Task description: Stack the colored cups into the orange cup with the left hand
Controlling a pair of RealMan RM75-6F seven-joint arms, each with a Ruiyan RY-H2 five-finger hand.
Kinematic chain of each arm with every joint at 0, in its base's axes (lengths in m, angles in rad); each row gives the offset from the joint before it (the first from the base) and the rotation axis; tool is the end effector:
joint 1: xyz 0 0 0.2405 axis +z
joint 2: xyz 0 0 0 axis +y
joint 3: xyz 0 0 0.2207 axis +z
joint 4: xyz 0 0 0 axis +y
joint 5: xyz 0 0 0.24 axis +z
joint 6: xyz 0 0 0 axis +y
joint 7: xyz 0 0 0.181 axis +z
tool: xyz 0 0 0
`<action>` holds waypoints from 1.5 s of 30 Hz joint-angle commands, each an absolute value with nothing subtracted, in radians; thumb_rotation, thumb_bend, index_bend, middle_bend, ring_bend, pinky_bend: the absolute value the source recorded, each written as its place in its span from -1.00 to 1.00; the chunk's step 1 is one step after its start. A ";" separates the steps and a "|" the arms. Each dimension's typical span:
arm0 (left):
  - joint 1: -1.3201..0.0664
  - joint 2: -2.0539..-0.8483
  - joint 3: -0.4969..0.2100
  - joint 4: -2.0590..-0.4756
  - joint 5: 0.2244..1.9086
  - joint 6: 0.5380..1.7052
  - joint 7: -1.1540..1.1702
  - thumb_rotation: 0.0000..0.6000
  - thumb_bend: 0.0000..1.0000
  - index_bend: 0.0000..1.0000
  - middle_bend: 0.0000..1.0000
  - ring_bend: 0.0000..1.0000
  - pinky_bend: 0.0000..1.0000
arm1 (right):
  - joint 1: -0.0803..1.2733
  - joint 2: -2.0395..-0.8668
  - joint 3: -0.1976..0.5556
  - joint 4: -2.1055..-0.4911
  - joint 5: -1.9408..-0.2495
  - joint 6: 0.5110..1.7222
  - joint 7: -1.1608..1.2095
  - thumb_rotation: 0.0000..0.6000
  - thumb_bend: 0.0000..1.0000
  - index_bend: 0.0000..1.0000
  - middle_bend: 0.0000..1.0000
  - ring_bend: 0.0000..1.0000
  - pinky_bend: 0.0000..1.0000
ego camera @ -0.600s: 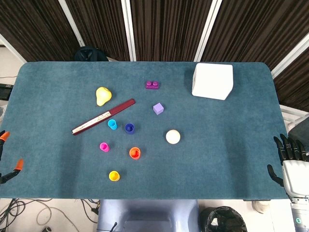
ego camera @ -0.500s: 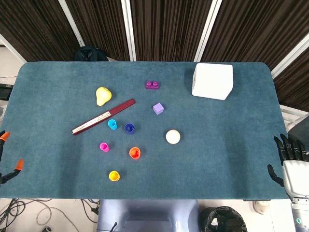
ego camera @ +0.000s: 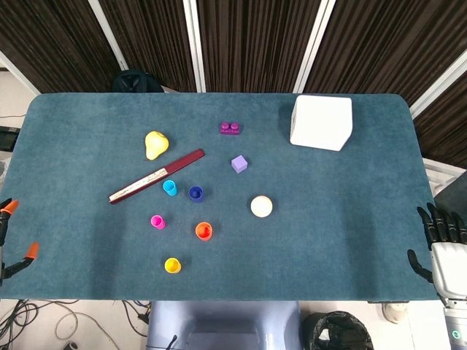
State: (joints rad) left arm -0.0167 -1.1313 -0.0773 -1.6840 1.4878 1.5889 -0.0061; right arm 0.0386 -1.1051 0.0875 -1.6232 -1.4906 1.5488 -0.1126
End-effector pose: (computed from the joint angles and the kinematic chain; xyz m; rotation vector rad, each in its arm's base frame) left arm -0.2802 0.2028 0.1282 -1.2340 -0.9178 -0.9956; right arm -0.2930 -0.2125 0.1369 1.3295 -0.7752 0.8416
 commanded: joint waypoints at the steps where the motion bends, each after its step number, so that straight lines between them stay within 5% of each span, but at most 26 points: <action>1: -0.018 -1.131 -0.074 -1.682 1.496 1.589 -0.006 1.00 -0.55 -0.81 -0.91 -1.00 -1.00 | 0.038 -1.100 0.086 -1.629 -1.499 1.554 -0.109 1.00 -0.16 -0.93 -1.00 -0.93 -0.98; 15: -0.041 -1.138 -0.076 -1.695 1.493 1.554 0.016 1.00 -0.61 -0.81 -0.92 -1.00 -1.00 | 0.034 -1.101 0.086 -1.632 -1.497 1.558 -0.110 1.00 -0.16 -0.93 -1.00 -0.93 -0.98; 24: -0.253 -1.115 -0.205 -1.852 1.525 1.385 0.205 1.00 -0.63 -0.81 -0.92 -1.00 -1.00 | 0.033 -1.104 0.095 -1.632 -1.479 1.559 -0.111 1.00 -0.16 -0.93 -1.00 -0.93 -0.98; 31: -0.523 -1.163 -0.328 -1.903 1.188 1.037 0.478 1.00 -0.63 -0.81 -0.91 -1.00 -1.00 | 0.046 -1.120 0.109 -1.604 -1.431 1.520 -0.116 1.00 -0.16 -0.93 -1.00 -0.93 -0.98; 37: -0.711 -1.268 -0.357 -1.815 0.930 0.907 0.657 1.00 -0.64 -0.81 -0.90 -1.00 -1.00 | 0.060 -1.142 0.121 -1.559 -1.367 1.465 -0.118 1.00 -0.16 -0.93 -1.00 -0.93 -0.98; 45: -0.901 -1.429 -0.324 -1.644 0.693 0.874 0.792 1.00 -0.66 -0.73 -0.90 -1.00 -1.00 | 0.069 -1.159 0.134 -1.517 -1.325 1.436 -0.106 1.00 -0.16 -0.93 -1.00 -0.93 -0.98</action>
